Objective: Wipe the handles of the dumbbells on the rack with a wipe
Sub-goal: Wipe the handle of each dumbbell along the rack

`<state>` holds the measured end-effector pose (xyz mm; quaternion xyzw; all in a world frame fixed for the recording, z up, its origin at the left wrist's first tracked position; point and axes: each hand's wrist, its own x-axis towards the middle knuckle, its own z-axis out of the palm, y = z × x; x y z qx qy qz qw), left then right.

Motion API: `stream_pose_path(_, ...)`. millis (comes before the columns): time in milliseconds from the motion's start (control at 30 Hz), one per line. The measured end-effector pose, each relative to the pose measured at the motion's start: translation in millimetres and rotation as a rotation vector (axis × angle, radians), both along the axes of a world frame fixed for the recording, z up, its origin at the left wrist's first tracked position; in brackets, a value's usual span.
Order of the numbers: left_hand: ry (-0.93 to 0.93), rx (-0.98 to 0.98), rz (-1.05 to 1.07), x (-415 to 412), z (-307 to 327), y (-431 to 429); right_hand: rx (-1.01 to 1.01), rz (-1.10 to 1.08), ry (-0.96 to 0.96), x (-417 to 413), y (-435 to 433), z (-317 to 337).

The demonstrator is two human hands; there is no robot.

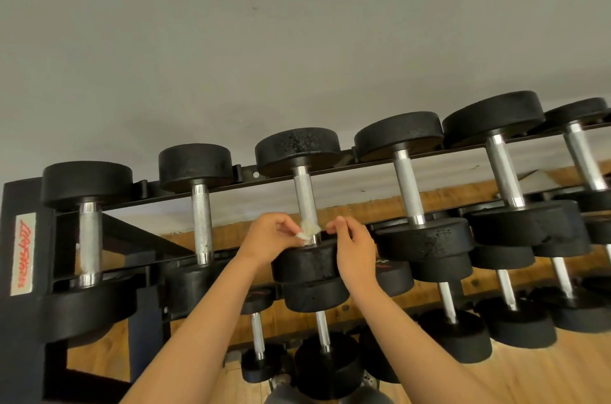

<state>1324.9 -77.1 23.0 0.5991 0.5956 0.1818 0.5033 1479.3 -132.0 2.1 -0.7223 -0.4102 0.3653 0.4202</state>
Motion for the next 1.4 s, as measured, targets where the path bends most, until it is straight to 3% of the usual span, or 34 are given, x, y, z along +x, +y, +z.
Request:
stream_pose_path(133,-0.019,-0.040,-0.007,-4,-5,3,0.012,-0.075,0.010,-4,1,-2)
stream_pose_path(333,0.060,0.070,0.013,3,-15,3,0.041,-0.063,-0.033,-4,0,-1)
stream_pose_path(500,-0.074,-0.040,0.009,-8,-19,7,0.047,-0.047,-0.040,-4,-1,-3)
stream_pose_path(633,-0.072,-0.052,-0.061,-7,-17,9,0.039,-0.048,-0.042,-3,0,-5)
stream_pose_path(767,-0.144,-0.063,0.052,-4,-21,9,0.047,-0.046,-0.046,-3,0,-5)
stream_pose_path(1000,-0.357,-0.270,0.210,-6,-27,7,0.043,-0.046,-0.030,-3,-1,-3)
stream_pose_path(1133,-0.228,-0.116,0.151,0,-21,8,0.037,-0.051,-0.030,-3,-1,-3)
stream_pose_path(1267,-0.241,-0.004,0.327,10,-20,16,0.038,-0.052,-0.029,-2,-2,-3)
stream_pose_path(1400,-0.377,-0.191,0.364,6,-27,12,0.034,-0.054,-0.024,-3,-2,-2)
